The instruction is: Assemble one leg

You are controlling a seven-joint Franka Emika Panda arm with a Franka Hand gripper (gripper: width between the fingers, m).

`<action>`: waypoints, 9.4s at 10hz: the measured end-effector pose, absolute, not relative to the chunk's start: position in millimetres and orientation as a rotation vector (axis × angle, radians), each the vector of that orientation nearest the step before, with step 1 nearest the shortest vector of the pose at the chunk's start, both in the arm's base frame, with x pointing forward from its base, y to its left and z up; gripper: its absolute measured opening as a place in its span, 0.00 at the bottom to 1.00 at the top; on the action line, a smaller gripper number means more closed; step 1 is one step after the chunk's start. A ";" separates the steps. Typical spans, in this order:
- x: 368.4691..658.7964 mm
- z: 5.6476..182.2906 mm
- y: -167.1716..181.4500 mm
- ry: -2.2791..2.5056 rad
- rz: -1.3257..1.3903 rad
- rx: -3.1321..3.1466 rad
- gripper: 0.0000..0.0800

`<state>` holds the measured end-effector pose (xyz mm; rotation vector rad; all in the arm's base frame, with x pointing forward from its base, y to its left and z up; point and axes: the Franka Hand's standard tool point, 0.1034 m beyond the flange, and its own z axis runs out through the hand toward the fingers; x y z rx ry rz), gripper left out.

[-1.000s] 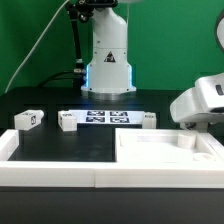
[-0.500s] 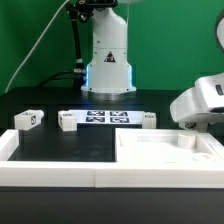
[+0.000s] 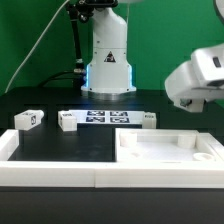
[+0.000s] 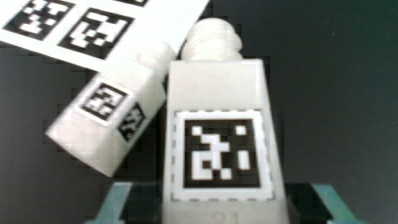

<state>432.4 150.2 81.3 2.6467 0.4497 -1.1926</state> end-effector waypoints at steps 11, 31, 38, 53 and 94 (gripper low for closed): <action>496.0 108.9 122.4 0.560 -0.300 3.006 0.36; 587.4 122.2 114.2 0.465 0.770 3.058 0.36; 604.0 120.6 112.0 0.498 0.815 3.034 0.36; 623.4 96.8 125.7 0.566 0.968 2.979 0.36; 618.1 84.8 115.7 0.666 -0.008 3.089 0.36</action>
Offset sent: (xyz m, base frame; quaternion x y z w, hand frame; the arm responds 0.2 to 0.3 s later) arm 0.0000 0.0000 0.0000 0.0000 0.0000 0.0000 1.0000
